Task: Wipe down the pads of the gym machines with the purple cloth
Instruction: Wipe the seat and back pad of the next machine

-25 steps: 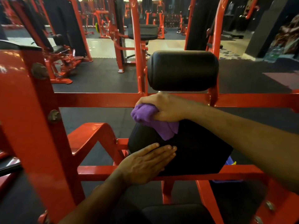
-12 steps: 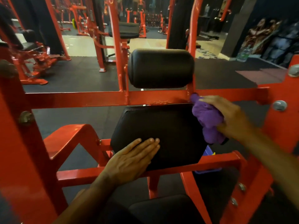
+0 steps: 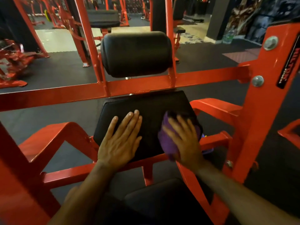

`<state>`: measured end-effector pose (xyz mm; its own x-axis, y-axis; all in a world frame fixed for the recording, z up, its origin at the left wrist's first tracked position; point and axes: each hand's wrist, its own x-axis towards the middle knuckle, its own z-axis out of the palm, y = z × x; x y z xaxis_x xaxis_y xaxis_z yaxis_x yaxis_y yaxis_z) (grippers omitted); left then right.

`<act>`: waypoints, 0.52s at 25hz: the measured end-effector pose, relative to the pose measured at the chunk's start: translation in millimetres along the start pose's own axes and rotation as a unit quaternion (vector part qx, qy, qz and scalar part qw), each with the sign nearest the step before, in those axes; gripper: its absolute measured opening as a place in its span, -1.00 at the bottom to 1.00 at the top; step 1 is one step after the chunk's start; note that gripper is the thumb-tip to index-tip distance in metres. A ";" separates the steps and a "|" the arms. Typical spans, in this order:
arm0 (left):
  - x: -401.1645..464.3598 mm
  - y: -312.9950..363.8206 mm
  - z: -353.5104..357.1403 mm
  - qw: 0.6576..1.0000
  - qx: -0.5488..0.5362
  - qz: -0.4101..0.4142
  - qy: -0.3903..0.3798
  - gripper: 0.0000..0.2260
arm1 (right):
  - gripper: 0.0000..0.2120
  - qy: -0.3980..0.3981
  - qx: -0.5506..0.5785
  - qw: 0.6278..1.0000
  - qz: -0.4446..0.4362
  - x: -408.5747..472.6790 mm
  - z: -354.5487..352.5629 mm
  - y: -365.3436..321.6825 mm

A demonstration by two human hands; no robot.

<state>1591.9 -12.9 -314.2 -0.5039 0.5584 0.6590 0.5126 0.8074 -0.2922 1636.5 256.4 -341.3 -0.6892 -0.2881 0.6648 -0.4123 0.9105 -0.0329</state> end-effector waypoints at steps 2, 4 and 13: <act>-0.7 0.1 2.0 1.000 0.010 0.002 0.003 -0.46 | -0.38 -0.039 -0.009 0.999 -0.028 -41.4 7.8 0.0; -0.7 0.4 4.5 1.000 0.015 0.000 0.010 -0.46 | -0.36 -0.025 0.012 0.999 -0.021 -24.5 7.5 8.0; -4.9 -0.8 0.7 1.000 0.002 0.009 -0.004 -0.46 | -0.46 0.114 0.096 0.988 0.052 78.9 -20.0 1.8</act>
<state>1593.4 -16.1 -317.7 -0.5006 0.5745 0.6476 0.5192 0.7978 -0.3064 1593.2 241.2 -274.0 -0.5905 -0.1028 0.8004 -0.4669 0.8525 -0.2349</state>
